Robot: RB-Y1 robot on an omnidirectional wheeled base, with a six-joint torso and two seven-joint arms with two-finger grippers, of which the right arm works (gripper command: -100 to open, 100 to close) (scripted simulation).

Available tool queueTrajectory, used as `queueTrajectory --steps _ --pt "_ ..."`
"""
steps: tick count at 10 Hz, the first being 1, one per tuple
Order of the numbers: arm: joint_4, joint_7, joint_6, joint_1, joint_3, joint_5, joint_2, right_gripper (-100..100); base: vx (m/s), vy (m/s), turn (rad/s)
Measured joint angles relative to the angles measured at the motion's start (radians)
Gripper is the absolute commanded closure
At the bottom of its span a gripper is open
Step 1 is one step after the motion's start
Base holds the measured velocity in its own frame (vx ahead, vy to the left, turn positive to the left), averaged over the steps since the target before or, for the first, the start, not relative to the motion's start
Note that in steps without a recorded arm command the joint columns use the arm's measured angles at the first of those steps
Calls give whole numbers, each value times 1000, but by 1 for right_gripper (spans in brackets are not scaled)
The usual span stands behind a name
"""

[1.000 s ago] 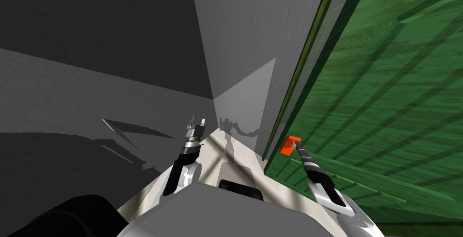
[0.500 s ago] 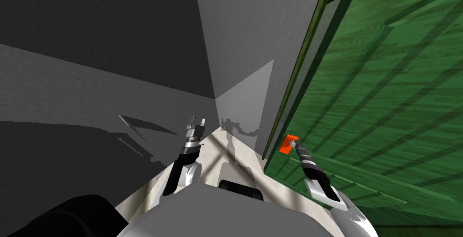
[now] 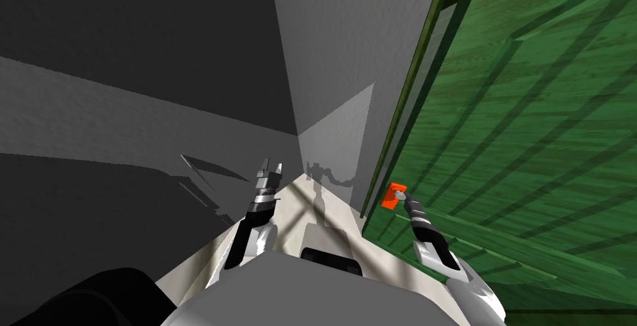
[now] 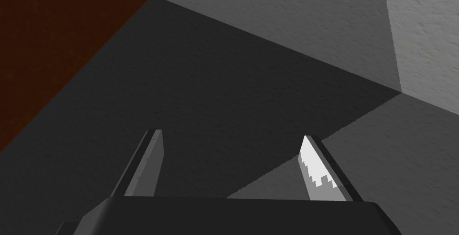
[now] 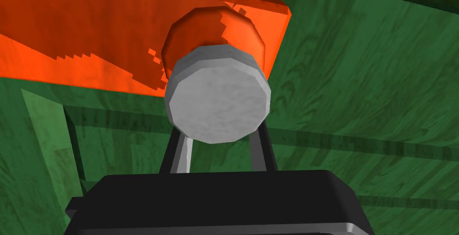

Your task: Pull the door open

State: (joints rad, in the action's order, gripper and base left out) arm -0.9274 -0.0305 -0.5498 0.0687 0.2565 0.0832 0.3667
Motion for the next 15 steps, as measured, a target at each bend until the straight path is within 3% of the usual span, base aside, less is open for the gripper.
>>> queueTrajectory --steps 1,2,6,11,15 --pt "1 -26 4 4 2 14 -3 100 -96 -64 120" --pt "6 -55 8 15 1 33 -8 -100 -96 -46 45" --pt "13 -149 12 40 -10 99 -40 -100 -88 -20 15" --pt "-19 -282 45 61 -21 193 -92 -100 -71 -32 19" --pt "-2 -375 43 86 -32 251 -118 -100 -57 -29 20"
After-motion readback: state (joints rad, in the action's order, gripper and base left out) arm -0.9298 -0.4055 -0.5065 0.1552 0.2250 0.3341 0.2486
